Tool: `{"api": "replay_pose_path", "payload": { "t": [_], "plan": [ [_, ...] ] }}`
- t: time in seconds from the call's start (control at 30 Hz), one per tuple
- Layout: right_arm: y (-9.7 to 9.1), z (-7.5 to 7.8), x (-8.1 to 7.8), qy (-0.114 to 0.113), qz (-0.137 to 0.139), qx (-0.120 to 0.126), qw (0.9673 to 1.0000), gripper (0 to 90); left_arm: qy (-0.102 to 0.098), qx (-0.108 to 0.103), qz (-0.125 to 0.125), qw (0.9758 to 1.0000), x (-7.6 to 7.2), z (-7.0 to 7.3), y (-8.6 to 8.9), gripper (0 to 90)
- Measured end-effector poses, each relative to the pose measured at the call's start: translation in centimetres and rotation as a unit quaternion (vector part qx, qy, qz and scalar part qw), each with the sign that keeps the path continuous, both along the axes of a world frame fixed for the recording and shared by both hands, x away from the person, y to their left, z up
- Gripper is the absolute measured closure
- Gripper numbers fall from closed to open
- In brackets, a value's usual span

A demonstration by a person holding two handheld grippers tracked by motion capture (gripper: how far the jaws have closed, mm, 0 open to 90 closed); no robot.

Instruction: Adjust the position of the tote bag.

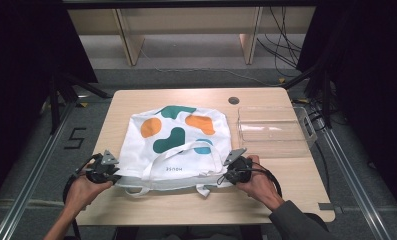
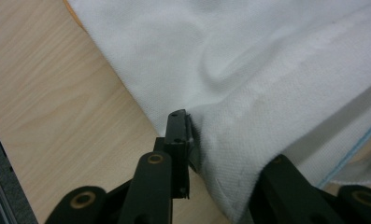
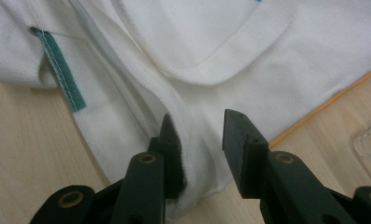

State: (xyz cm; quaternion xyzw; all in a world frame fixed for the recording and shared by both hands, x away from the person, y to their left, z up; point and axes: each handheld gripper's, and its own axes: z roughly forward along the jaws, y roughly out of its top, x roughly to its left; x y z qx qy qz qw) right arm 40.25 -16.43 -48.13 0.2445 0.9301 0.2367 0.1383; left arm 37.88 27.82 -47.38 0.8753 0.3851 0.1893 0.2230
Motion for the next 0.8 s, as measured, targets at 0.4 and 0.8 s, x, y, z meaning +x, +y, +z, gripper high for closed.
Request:
{"api": "replay_pose_path", "payload": {
  "t": [0.4,0.8],
  "plan": [
    [-0.1,0.4,0.1,0.008,0.008,0.008,0.9999,83.6,0.010,-0.001,-0.011,0.9999,-0.1,0.3,0.4,77.1],
    [-1.2,1.7,0.0,-0.015,-0.005,0.035,0.9993,84.2,0.016,-0.027,-0.017,0.9994,-0.9,1.2,-0.2,79.3]
  ]
}}
